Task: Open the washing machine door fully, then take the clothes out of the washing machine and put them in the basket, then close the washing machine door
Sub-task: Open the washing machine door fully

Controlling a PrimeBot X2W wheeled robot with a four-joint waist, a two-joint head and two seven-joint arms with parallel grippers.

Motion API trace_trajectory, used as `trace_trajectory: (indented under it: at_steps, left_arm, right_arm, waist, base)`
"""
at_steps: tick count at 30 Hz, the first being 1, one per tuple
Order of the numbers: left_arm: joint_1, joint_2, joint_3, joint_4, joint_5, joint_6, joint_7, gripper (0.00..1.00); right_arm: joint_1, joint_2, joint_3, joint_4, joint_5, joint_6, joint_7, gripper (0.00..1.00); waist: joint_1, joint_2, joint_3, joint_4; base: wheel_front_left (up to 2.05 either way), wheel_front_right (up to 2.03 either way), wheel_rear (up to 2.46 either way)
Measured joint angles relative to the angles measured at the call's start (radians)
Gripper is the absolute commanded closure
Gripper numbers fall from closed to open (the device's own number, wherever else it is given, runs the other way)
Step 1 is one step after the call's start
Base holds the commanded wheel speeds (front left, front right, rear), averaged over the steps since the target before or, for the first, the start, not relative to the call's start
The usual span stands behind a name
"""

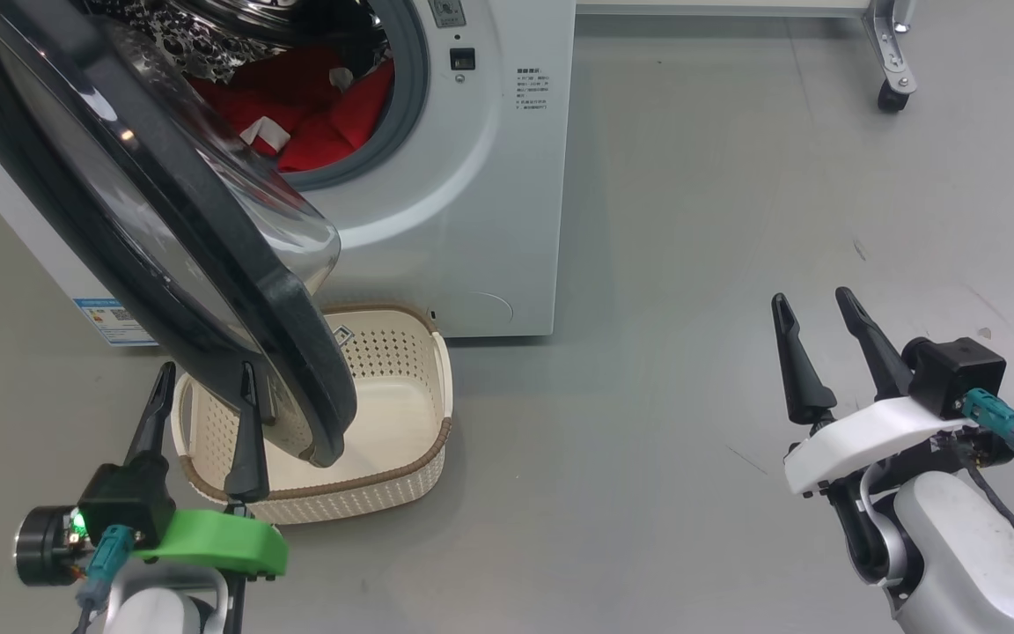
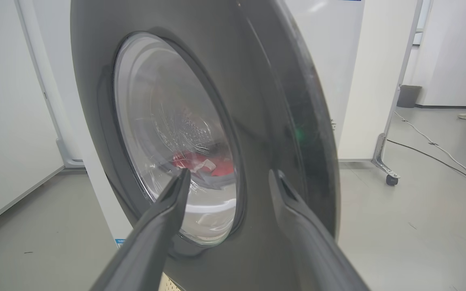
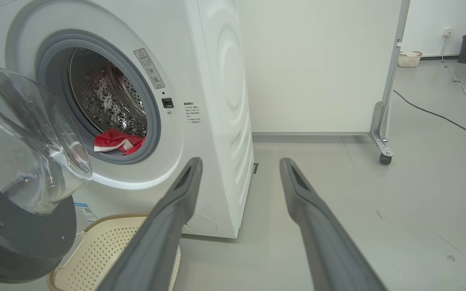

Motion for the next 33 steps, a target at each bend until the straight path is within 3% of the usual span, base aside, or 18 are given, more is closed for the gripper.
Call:
trace_trajectory:
  at_steps: [33]
  left_arm:
    - [0.019, -0.001, 0.003, 0.082, -0.026, -0.025, 0.000, 0.00]
  right_arm:
    - [0.111, 0.046, -0.089, -0.075, -0.110, -0.009, -0.003, 0.00]
  waist:
    - [0.0000, 0.0000, -0.020, -0.016]
  base:
    - [0.00, 0.00, 0.00]
